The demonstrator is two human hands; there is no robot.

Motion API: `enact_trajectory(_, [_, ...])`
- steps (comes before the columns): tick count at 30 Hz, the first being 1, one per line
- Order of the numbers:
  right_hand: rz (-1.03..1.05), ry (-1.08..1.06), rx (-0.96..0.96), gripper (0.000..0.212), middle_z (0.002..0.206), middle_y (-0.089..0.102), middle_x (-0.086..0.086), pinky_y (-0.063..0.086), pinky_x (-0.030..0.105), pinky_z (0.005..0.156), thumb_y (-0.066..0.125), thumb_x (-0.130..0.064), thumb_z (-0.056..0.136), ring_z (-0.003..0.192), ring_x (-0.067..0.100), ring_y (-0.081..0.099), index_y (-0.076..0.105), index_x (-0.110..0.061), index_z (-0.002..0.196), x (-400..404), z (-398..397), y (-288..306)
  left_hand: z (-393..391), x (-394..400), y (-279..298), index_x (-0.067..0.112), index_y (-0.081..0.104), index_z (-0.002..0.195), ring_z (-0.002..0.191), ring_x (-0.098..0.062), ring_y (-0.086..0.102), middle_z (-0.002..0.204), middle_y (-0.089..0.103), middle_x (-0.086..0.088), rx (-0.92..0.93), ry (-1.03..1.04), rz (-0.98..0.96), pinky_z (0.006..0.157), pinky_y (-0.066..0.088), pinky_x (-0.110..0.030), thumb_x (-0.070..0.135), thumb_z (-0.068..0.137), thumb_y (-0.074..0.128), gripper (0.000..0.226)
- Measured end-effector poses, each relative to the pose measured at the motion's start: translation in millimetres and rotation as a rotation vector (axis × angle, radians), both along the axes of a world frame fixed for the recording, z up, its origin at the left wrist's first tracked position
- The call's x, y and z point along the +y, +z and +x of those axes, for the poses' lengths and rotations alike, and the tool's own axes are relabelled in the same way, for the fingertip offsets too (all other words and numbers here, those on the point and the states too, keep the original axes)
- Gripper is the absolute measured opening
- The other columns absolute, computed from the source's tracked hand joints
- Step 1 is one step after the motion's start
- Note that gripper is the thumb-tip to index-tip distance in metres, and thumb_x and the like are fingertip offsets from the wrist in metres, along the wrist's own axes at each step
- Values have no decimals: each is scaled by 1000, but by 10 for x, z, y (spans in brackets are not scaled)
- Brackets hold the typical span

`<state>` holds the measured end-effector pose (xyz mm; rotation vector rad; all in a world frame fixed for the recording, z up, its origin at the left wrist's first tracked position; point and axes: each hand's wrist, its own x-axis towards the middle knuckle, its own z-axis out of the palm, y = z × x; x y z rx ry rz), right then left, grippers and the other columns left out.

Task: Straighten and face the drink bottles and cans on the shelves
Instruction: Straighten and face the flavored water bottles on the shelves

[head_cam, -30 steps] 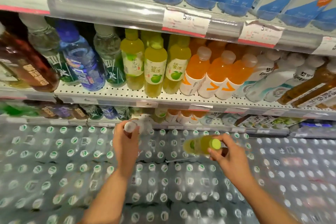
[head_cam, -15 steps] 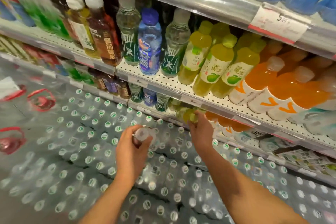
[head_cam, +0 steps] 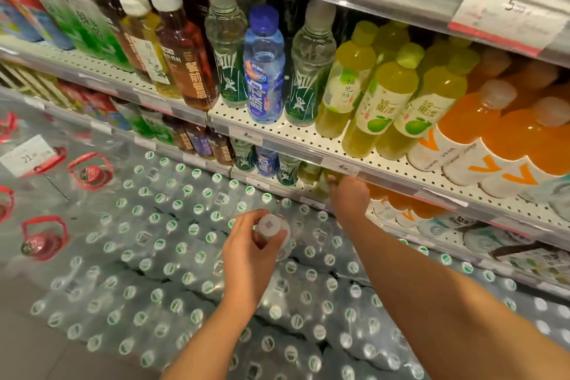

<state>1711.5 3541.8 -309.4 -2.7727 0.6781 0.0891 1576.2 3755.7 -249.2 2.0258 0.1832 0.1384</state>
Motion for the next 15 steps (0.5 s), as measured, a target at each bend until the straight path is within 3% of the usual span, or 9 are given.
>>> enact_trajectory(3, [106, -4, 18, 51, 68, 54, 1, 58, 37, 71, 48, -52, 102, 76, 22, 64, 55, -14, 69, -38, -66, 52, 0, -82, 30, 45, 60, 102, 77, -3, 62, 99, 61, 25, -3, -18, 11, 61, 42, -7, 22, 81, 85, 40])
enact_trajectory(6, [278, 55, -70, 15, 80, 61, 3, 53, 35, 65, 58, -26, 98, 75, 20, 62, 61, -12, 101, -135, -299, 116, -20, -199, 65, 49, 58, 98, 75, -3, 61, 96, 61, 24, 28, -36, -4, 62, 44, -9, 24, 81, 85, 41])
enact_trajectory(9, [554, 62, -66, 25, 79, 61, -5, 43, 18, 53, 61, -20, 97, 64, 8, 57, 60, -22, 121, -217, -790, 231, -43, -389, 116, 50, 57, 95, 74, -3, 62, 89, 64, 17, 71, -55, -28, 61, 46, -12, 26, 79, 86, 41])
enact_trajectory(12, [664, 134, -27, 30, 93, 70, -4, 52, 25, 66, 63, -9, 89, 71, 8, 64, 68, -20, 117, -283, -1366, 312, -81, -656, 172, 48, 58, 92, 72, -1, 62, 85, 66, 14, 105, -102, -39, 55, 44, -13, 31, 77, 87, 36])
enact_trajectory(15, [786, 202, -59, 45, 98, 68, -7, 48, 15, 61, 71, -8, 80, 65, 2, 62, 62, -26, 120, -331, -1894, 406, -140, -992, 223, 44, 59, 91, 71, 0, 61, 85, 67, 17, 134, -184, -26, 56, 44, -17, 37, 74, 86, 33])
